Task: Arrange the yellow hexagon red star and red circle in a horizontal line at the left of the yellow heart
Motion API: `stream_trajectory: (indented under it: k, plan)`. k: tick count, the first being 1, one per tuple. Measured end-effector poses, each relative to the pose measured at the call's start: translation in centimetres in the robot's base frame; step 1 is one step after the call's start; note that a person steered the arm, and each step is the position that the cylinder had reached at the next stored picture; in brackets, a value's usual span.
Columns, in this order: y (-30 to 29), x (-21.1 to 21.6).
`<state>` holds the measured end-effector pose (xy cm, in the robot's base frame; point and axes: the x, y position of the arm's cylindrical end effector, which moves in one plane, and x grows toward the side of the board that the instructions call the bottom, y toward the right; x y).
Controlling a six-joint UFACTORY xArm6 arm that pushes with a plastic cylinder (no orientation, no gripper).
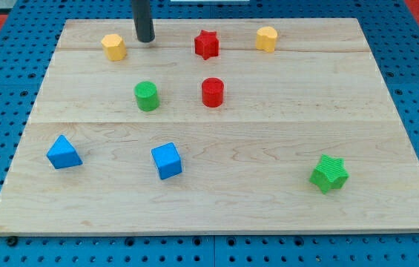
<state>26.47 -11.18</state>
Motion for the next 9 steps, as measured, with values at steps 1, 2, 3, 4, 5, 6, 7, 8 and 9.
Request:
stream_trajectory:
  k: [1,2,3,4,5,6,7,8,9]
  plan:
    - [0.9,1.8]
    - [0.8,4.2]
    - [-6.7,4.3]
    - [-9.9,3.5]
    - [-6.9,-0.7]
    - [-4.1,-0.5]
    - [-4.0,0.2]
    - [-2.3,2.9]
    - [0.4,3.9]
